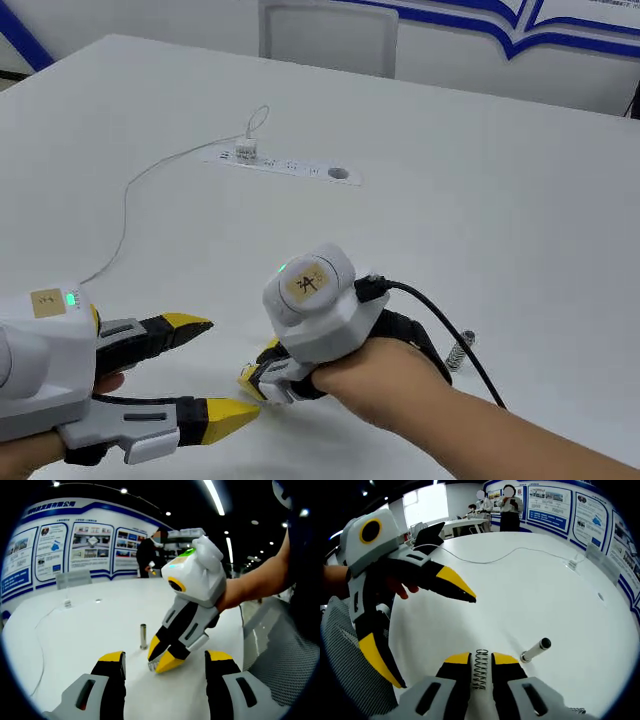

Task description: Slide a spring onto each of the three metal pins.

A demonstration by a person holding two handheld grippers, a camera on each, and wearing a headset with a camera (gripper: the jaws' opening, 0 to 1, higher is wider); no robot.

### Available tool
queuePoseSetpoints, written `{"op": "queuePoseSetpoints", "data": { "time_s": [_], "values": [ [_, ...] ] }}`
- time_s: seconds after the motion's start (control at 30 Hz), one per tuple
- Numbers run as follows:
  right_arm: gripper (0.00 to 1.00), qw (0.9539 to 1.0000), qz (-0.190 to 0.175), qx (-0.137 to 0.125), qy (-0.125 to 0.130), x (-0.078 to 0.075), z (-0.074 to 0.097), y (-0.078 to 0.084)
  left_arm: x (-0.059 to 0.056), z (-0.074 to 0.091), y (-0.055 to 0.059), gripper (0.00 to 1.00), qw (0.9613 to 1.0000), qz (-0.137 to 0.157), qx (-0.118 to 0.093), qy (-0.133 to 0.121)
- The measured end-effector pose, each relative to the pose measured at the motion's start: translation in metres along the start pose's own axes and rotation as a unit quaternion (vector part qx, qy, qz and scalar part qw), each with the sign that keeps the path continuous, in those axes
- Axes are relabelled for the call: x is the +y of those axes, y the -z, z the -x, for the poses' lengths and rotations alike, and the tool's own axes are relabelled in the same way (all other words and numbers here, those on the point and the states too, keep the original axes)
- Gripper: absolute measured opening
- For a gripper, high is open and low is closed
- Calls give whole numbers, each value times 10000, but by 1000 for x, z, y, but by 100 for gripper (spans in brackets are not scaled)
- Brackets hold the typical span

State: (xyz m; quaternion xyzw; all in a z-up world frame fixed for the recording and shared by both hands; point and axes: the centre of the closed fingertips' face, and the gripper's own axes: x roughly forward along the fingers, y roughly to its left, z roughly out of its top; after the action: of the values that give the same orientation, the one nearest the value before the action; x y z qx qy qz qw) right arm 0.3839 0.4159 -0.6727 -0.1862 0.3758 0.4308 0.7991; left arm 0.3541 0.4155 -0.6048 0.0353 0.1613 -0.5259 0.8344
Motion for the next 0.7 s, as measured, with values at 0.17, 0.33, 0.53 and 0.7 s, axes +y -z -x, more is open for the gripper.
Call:
{"op": "queuePoseSetpoints", "data": {
  "time_s": [0.17, 0.33, 0.53, 0.7],
  "values": [
    [16, 10000, -22, 63, 18, 1, -4, 1, 0, 1, 2, 66, 10000, 15, 21, -2],
    [13, 9999, 50, 111, 73, -1, -6, 2, 0, 2, 2, 66, 10000, 27, 18, -12],
    [12, 9999, 65, 110, 84, -2, -6, 3, 0, 1, 2, 66, 10000, 24, 26, -6],
    [12, 10000, 31, -3, 72, -2, 0, 1, -1, 1, 2, 65, 10000, 21, 25, 4]
  ]
}}
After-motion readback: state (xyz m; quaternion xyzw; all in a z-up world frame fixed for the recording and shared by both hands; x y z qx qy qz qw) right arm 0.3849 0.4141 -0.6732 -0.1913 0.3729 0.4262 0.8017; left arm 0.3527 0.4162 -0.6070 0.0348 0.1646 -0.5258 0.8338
